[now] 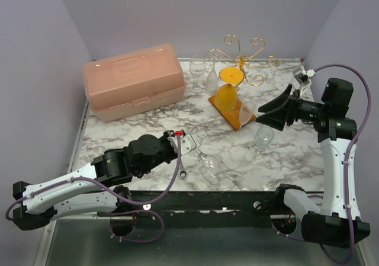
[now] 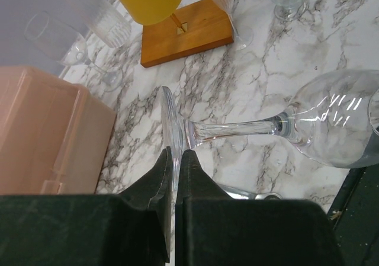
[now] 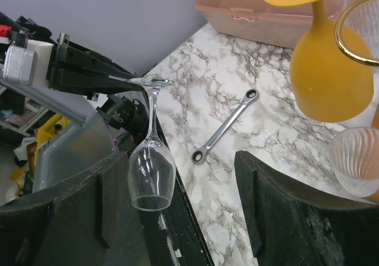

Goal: Place the wine glass upside down on the wine glass rack
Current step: Turn the wine glass upside down at the wine rack.

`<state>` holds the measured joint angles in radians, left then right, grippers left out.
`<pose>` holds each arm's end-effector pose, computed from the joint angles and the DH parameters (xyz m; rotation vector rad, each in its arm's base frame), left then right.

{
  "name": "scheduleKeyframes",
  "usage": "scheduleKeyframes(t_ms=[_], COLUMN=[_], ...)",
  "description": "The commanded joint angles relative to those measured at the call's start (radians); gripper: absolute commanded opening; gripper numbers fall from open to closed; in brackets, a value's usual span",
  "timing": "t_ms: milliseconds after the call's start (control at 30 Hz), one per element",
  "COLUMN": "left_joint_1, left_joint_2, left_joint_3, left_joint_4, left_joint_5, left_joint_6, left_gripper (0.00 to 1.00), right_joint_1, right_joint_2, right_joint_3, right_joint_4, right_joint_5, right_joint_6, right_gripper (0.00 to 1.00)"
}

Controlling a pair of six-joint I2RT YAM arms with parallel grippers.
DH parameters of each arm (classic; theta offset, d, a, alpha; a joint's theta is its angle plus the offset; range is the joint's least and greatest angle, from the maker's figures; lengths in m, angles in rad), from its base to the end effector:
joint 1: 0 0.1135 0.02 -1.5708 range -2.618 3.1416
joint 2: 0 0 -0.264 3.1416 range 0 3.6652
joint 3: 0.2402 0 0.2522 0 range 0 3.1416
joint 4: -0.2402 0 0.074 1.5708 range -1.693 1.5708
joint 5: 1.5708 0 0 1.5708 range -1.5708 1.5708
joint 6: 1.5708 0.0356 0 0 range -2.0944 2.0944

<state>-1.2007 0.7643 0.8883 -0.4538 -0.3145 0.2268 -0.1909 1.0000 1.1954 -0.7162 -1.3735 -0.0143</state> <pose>0.0707 -0.1518 0.3511 1.0745 1.5675 -0.3669 0.1797 0.0008 0.4018 -0.6391 1.7238 1.2559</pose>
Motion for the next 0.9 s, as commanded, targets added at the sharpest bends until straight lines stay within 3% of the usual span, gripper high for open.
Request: scheduleKeyframes(t_ms=[0, 433, 867], left_joint_1=[-0.053, -0.188, -0.269], left_joint_2=[0.014, 0.077, 0.127], left_joint_3=[0.052, 0.056, 0.030], left_joint_4=[0.132, 0.246, 0.345], left_joint_5=[-0.118, -0.275, -0.379], left_joint_6=[0.126, 0.324, 0.422], left_gripper=[0.00, 0.00, 0.00], right_joint_1=[0.001, 0.000, 0.001], right_joint_2=[-0.021, -0.029, -0.025], right_joint_3=[-0.025, -0.053, -0.081], right_joint_4=[0.078, 0.089, 0.115], right_joint_5=[-0.060, -0.064, -0.059], right_joint_6=[0.093, 0.118, 0.153], right_gripper=[0.79, 0.79, 0.79])
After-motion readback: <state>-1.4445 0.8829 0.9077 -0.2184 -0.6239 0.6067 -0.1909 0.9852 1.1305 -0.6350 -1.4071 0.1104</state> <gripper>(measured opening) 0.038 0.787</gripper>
